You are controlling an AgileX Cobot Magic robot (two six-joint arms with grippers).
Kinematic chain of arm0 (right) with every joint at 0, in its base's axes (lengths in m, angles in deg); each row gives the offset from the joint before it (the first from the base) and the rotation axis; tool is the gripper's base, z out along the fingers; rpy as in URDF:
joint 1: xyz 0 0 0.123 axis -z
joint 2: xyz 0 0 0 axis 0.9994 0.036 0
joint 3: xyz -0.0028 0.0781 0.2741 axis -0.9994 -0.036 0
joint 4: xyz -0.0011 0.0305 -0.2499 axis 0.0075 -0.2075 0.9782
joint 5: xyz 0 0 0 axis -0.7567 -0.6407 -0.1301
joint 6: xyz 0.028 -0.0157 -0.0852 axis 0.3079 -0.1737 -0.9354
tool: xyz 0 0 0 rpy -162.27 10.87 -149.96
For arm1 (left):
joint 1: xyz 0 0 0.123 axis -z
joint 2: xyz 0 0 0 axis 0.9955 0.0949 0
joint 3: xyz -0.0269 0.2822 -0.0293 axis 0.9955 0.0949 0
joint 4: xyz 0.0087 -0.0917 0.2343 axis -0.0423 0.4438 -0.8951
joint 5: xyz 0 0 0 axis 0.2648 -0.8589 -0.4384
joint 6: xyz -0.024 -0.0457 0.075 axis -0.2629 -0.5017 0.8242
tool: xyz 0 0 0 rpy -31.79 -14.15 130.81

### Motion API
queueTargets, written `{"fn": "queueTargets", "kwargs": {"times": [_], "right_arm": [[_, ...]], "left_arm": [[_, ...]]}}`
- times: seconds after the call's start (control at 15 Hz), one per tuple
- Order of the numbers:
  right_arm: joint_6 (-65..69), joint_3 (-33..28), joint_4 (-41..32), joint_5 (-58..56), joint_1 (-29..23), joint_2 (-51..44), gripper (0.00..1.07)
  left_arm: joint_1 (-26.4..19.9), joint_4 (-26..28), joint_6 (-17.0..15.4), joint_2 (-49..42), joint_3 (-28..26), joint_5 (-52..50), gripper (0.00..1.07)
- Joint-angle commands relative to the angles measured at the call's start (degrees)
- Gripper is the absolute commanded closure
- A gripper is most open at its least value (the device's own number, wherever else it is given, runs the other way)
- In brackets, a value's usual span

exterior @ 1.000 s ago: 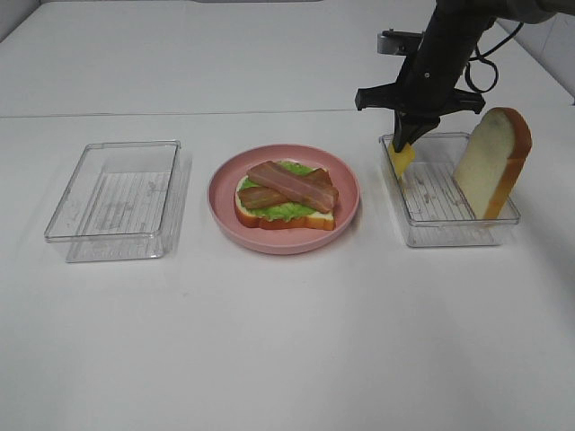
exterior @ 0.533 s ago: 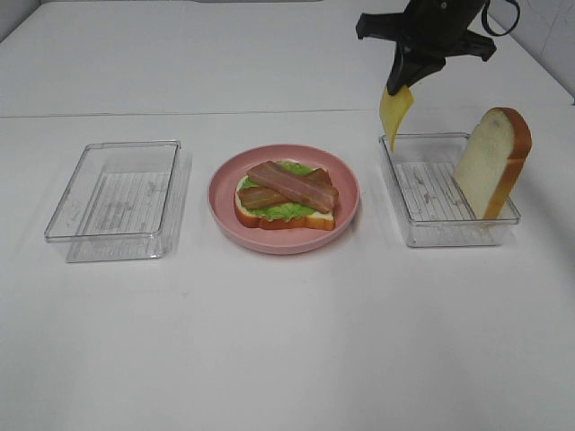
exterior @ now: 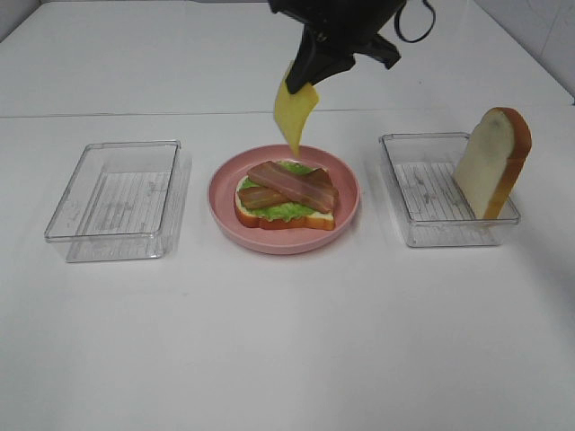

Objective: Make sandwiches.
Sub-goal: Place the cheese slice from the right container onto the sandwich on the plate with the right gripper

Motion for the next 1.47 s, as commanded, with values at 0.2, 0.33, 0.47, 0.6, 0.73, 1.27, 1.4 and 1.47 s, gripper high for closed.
{"fn": "queueTargets", "kwargs": {"times": [0.2,0.33,0.47,0.6,0.73,1.27,1.4,1.47], "right_arm": [[1.0,-0.3,-4.4,3.8,-5.7,5.5,1.07],[1.8,-0.3,-5.2,5.1,-5.8,8.0,1.07],[4.7,-0.3,-0.7,5.4,-5.6,10.2,1.07],[8.3,-0.3,5.0,6.7,-5.6,10.3,1.07],[11.5,0.1,11.1,6.8,-5.6,10.2,1.07],[14.8,0.1,18.7,6.8,-5.6,10.1,0.63],[14.8,0.1,18.7,5.9,-5.6,9.6,0.33],[14.8,0.1,19.2,5.3,-5.6,8.8,0.31]], "left_arm": [[-0.1,0.2,0.0,-0.3,0.2,-0.6,0.33],[-0.1,0.2,0.0,-0.3,0.2,-0.6,0.33],[-0.1,0.2,0.0,-0.3,0.2,-0.6,0.33],[-0.1,0.2,0.0,-0.3,0.2,-0.6,0.33],[-0.1,0.2,0.0,-0.3,0.2,-0.6,0.33],[-0.1,0.2,0.0,-0.3,0.2,-0.6,0.33],[-0.1,0.2,0.0,-0.3,0.2,-0.6,0.33],[-0.1,0.2,0.0,-0.3,0.2,-0.6,0.33]]}}
